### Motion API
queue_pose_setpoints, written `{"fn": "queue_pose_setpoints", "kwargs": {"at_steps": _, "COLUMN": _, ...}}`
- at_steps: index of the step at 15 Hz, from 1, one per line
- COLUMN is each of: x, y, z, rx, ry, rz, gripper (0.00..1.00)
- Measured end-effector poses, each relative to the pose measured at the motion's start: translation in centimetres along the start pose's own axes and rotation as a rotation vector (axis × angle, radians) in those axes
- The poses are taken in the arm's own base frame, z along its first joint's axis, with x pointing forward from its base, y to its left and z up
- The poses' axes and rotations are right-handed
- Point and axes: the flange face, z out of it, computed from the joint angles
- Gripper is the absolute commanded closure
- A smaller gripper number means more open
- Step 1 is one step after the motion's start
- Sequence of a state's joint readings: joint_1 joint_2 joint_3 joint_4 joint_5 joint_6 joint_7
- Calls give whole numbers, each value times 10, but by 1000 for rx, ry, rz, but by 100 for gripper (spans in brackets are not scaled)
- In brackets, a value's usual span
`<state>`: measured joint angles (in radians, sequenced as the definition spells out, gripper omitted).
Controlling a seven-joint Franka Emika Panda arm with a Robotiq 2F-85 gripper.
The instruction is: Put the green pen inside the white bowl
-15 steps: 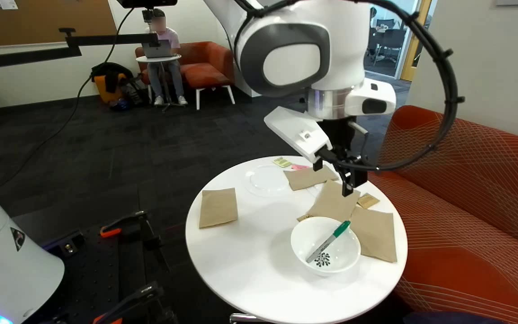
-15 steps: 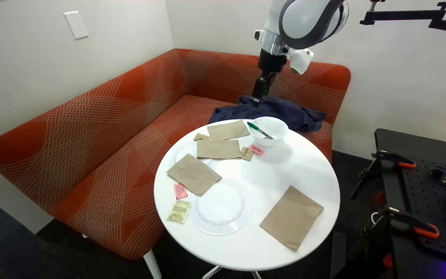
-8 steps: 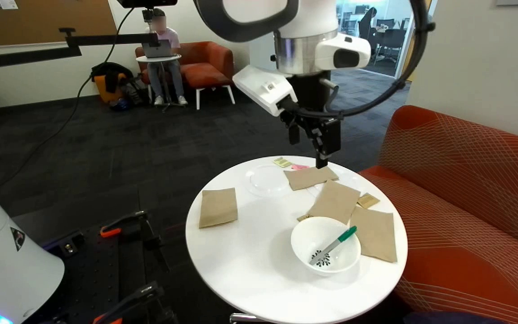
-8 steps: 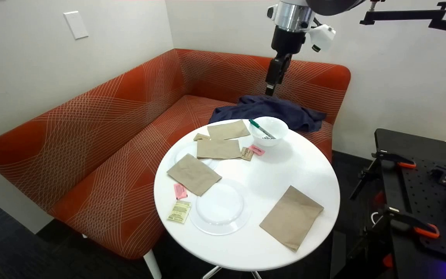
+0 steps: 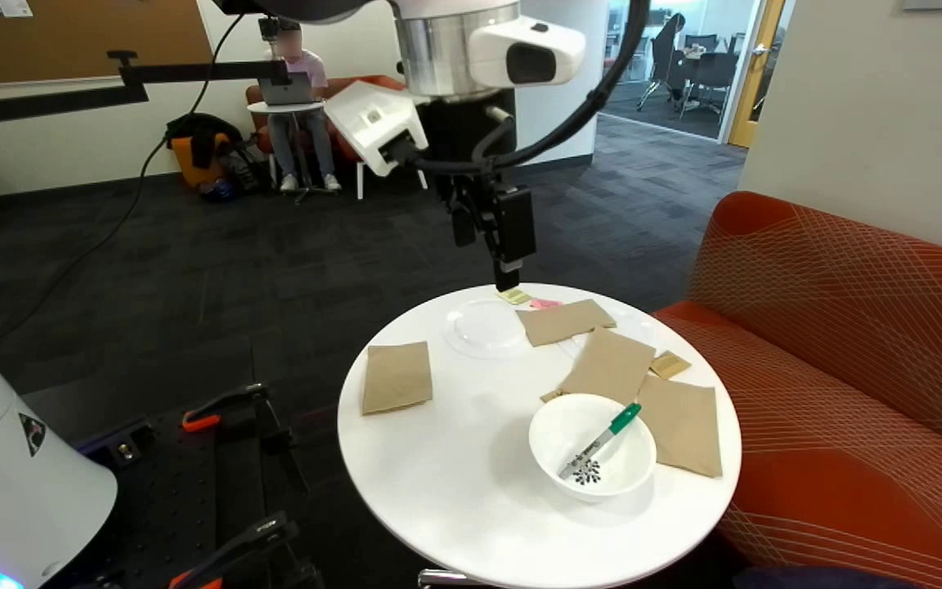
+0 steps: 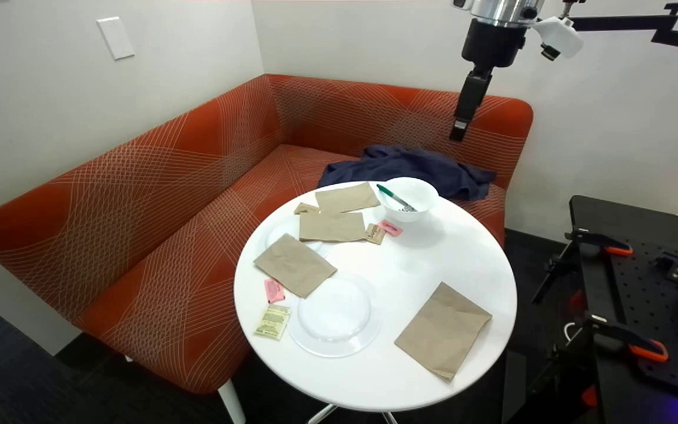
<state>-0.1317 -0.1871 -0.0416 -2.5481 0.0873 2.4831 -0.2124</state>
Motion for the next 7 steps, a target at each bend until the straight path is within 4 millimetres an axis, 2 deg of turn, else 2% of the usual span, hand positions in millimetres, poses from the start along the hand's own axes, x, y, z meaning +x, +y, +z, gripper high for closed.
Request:
{"fn": "queue_pose_setpoints", "kwargs": {"at_steps": 3, "x": -9, "y": -3, "z": -4, "rx": 2, "ry": 4, "rz": -3, "gripper": 0}}
{"fn": "queue_pose_setpoints", "kwargs": {"at_steps": 7, "x": -10, "y": -3, "z": -3, "rx": 3, "ry": 4, "rz": -3, "gripper": 0}}
